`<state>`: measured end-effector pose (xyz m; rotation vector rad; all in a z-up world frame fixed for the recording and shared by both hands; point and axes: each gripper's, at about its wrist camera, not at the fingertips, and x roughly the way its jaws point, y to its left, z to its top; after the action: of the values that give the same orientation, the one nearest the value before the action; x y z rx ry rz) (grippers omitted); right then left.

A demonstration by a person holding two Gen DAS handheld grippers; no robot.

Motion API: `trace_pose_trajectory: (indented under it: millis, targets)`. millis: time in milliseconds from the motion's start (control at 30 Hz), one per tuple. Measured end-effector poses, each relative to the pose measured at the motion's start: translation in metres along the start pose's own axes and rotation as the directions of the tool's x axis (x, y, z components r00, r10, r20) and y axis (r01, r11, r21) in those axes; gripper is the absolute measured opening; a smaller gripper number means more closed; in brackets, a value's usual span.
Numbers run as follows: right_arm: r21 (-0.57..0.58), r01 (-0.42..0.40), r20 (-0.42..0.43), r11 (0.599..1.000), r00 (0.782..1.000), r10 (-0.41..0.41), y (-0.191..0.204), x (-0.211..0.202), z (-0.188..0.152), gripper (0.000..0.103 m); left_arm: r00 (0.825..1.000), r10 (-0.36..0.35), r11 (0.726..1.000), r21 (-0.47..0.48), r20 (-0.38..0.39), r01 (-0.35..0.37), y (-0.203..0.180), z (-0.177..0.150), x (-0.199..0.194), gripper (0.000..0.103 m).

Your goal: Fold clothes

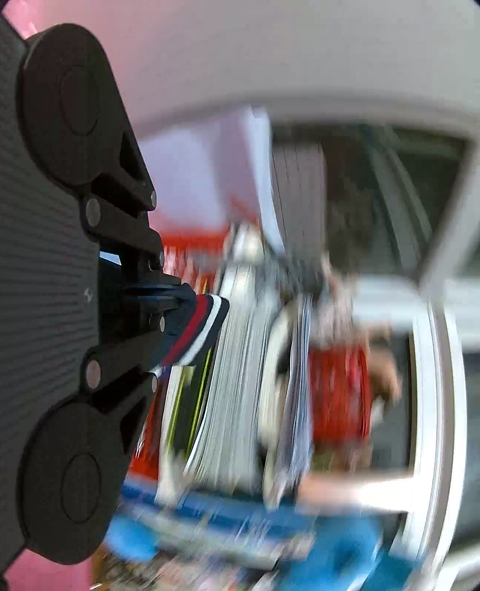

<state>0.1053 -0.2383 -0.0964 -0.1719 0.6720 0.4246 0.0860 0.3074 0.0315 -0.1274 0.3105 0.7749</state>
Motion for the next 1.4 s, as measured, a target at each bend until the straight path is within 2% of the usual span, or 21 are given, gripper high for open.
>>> trace_pose_trajectory:
  millis: [67, 133, 200, 267, 367, 400, 467, 533, 567, 633, 700, 733, 867, 967, 1000, 1067, 1100, 1167, 1233, 1300, 1400]
  targets:
    - [0.001, 0.000, 0.000, 1.000, 1.000, 0.000, 0.000, 0.000, 0.000, 0.103, 0.989, 0.132, 0.991, 0.023, -0.069, -0.130, 0.013, -0.005, 0.017, 0.006]
    - [0.001, 0.000, 0.000, 1.000, 1.000, 0.000, 0.000, 0.000, 0.000, 0.103, 0.962, 0.233, 0.972, 0.071, -0.142, -0.225, 0.020, -0.018, 0.032, 0.013]
    - [0.001, 0.000, 0.000, 1.000, 1.000, 0.000, 0.000, 0.000, 0.000, 0.103, 0.925, 0.292, 0.956, 0.115, -0.244, -0.271, 0.024, -0.034, 0.047, 0.029]
    - [0.001, -0.003, -0.004, 1.000, 1.000, 0.003, 0.000, 0.000, 0.000, 0.103, 0.897, 0.306, 0.952, 0.119, -0.318, -0.283, 0.029, -0.044, 0.057, 0.056]
    - [0.002, -0.003, -0.005, 1.000, 1.000, 0.003, 0.000, 0.000, 0.000, 0.103, 0.913, 0.277, 0.961, 0.081, -0.299, -0.264, 0.030, -0.049, 0.039, 0.075]
    - [0.002, -0.003, -0.005, 1.000, 1.000, 0.003, 0.000, 0.000, 0.000, 0.103, 0.931, 0.232, 0.973, 0.085, -0.283, -0.217, 0.026, -0.050, 0.030, 0.075]
    - [0.003, -0.003, -0.005, 1.000, 1.000, 0.003, 0.000, 0.000, 0.000, 0.103, 0.966, 0.066, 0.991, 0.129, -0.250, -0.035, 0.007, -0.051, 0.008, 0.079]
    - [0.012, 0.001, -0.006, 1.000, 1.000, -0.001, 0.000, 0.000, 0.000, 0.103, 0.969, -0.104, 0.973, 0.178, -0.225, 0.146, -0.011, -0.052, -0.013, 0.090]
    - [0.018, 0.010, 0.002, 1.000, 1.000, -0.010, 0.001, -0.002, 0.001, 0.103, 0.958, -0.189, 0.951, 0.204, -0.216, 0.233, -0.021, -0.053, -0.024, 0.100]
    - [0.033, 0.008, 0.030, 0.999, 0.999, -0.009, 0.000, -0.006, 0.008, 0.103, 0.913, -0.355, 0.880, 0.256, -0.204, 0.399, -0.039, -0.054, -0.046, 0.103]
    - [0.043, -0.012, 0.068, 0.999, 0.998, 0.009, -0.005, -0.010, 0.019, 0.103, 0.829, -0.489, 0.776, 0.298, -0.271, 0.555, -0.068, -0.060, -0.064, 0.103]
    - [0.048, -0.009, 0.083, 0.999, 0.997, 0.005, -0.011, -0.010, 0.026, 0.103, 0.798, -0.521, 0.729, 0.328, -0.304, 0.601, -0.085, -0.065, -0.071, 0.103]
    - [0.047, 0.019, 0.087, 0.999, 0.996, -0.023, -0.039, 0.005, 0.054, 0.103, 0.708, -0.568, 0.538, 0.462, -0.418, 0.705, -0.144, -0.090, -0.086, 0.103]
    - [0.039, -0.009, 0.017, 0.999, 1.000, 0.009, -0.054, 0.031, 0.061, 0.103, 0.663, -0.536, 0.409, 0.527, -0.522, 0.745, -0.173, -0.114, -0.092, 0.103]
    - [0.039, -0.030, -0.008, 0.999, 1.000, 0.030, -0.058, 0.040, 0.062, 0.103, 0.654, -0.531, 0.383, 0.535, -0.539, 0.753, -0.175, -0.119, -0.091, 0.103]
    - [0.037, -0.056, -0.038, 0.998, 0.998, 0.057, -0.061, 0.053, 0.061, 0.103, 0.646, -0.543, 0.358, 0.549, -0.536, 0.756, -0.173, -0.126, -0.090, 0.103]
    - [0.034, -0.056, -0.043, 0.998, 0.997, 0.058, -0.060, 0.057, 0.060, 0.103, 0.655, -0.543, 0.364, 0.555, -0.526, 0.748, -0.171, -0.127, -0.088, 0.103]
    - [0.032, -0.053, -0.049, 0.998, 0.997, 0.055, -0.058, 0.064, 0.061, 0.103, 0.695, -0.530, 0.416, 0.565, -0.486, 0.713, -0.165, -0.122, -0.080, 0.103]
    - [0.029, -0.055, -0.054, 0.998, 0.997, 0.056, -0.057, 0.069, 0.060, 0.103, 0.720, -0.525, 0.466, 0.555, -0.454, 0.690, -0.156, -0.114, -0.073, 0.103]
    - [0.019, -0.058, -0.053, 0.998, 0.997, 0.059, -0.057, 0.070, 0.058, 0.103, 0.717, -0.527, 0.472, 0.545, -0.456, 0.693, -0.149, -0.108, -0.063, 0.103]
    - [0.005, -0.064, -0.045, 0.998, 0.997, 0.064, -0.056, 0.071, 0.054, 0.103, 0.687, -0.546, 0.421, 0.552, -0.480, 0.720, -0.139, -0.109, -0.050, 0.103]
